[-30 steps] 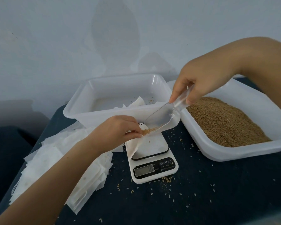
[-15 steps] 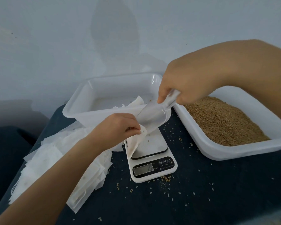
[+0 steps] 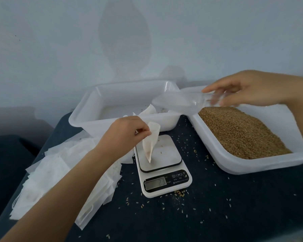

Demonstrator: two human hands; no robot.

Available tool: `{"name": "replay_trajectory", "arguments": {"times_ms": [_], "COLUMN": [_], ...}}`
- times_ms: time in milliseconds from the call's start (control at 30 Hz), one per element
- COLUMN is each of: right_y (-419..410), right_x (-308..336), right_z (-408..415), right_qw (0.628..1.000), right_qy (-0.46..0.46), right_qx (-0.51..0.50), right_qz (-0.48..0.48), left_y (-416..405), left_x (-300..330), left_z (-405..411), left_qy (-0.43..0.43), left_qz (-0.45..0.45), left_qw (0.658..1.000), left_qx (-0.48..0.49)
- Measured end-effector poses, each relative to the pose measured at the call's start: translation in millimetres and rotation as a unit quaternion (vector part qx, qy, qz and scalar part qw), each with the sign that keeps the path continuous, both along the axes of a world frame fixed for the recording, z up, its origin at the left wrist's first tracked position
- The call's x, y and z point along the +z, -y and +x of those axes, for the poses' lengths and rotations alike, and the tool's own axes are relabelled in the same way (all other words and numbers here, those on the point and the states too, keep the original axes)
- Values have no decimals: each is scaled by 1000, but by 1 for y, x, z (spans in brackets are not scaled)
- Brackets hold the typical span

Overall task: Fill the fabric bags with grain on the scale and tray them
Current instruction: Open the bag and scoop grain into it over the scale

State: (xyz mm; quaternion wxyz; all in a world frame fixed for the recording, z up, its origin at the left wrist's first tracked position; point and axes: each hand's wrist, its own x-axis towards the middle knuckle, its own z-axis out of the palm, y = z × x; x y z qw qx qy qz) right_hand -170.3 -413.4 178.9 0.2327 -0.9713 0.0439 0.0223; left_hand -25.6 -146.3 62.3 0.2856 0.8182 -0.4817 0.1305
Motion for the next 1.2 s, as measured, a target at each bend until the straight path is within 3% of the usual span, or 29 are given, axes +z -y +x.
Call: {"name": "replay_trajectory", "arguments": {"times_ms": [100, 300, 433, 733, 1200], "right_y": [22, 33, 26, 21, 14], "right_x": [-30, -83, -105, -124, -128], "right_z": [-1, 12, 18, 16, 11], "right_qw": [989, 964, 954, 916, 936], "right_qy": [71, 59, 82, 180, 136], "right_qx": [-114, -241, -252, -306, -295], "right_qz": [67, 98, 138, 186, 139], "left_y": [10, 33, 34, 4, -5], "left_x": [-2, -13, -16, -21, -41], "left_z": [0, -4, -5, -15, -30], "left_qy": [7, -24, -48, -64, -98], "left_qz": [21, 76, 87, 12, 12], "left_qw": [1000, 997, 995, 997, 994], "left_qx": [-4, 12, 21, 41, 50]}}
